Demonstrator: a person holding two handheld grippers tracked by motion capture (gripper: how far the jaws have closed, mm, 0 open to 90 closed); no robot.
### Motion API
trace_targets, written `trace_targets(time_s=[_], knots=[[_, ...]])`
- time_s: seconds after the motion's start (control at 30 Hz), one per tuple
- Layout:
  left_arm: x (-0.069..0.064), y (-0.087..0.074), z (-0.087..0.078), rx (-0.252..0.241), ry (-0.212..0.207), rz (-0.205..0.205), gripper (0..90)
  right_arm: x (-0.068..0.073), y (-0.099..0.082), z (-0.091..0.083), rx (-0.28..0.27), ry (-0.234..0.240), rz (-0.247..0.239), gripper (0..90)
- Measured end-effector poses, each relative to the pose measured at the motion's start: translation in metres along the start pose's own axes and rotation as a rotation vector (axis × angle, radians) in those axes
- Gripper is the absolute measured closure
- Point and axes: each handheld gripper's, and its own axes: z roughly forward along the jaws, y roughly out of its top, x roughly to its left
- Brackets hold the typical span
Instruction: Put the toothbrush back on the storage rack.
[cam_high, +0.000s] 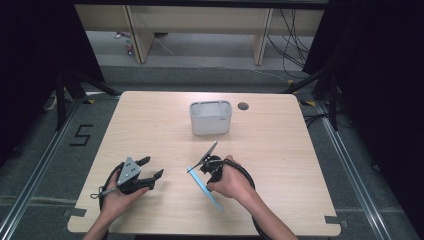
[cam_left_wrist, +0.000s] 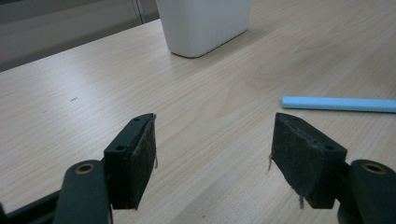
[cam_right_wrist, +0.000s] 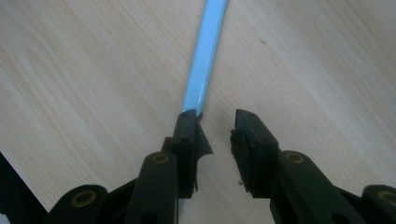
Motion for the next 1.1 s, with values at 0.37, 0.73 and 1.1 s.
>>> trace_targets(time_s=[0.37, 0.73, 1.1], knots=[[0.000, 0.000, 0.000, -0.011, -0.005, -0.001, 30.3, 0.009, 0.011, 0.009, 0.043, -0.025, 0.004, 69.3], [0.000, 0.000, 0.000, -0.008, -0.007, 0.000, 30.2, 0.011, 0.018, 0.017, 0.093, -0.041, -0.028, 69.2], [0.000, -0.001, 0.000, -0.011, -0.006, -0.003, 30.2, 0.016, 0.020, 0.024, 0.119, -0.054, -0.051, 72.3]])
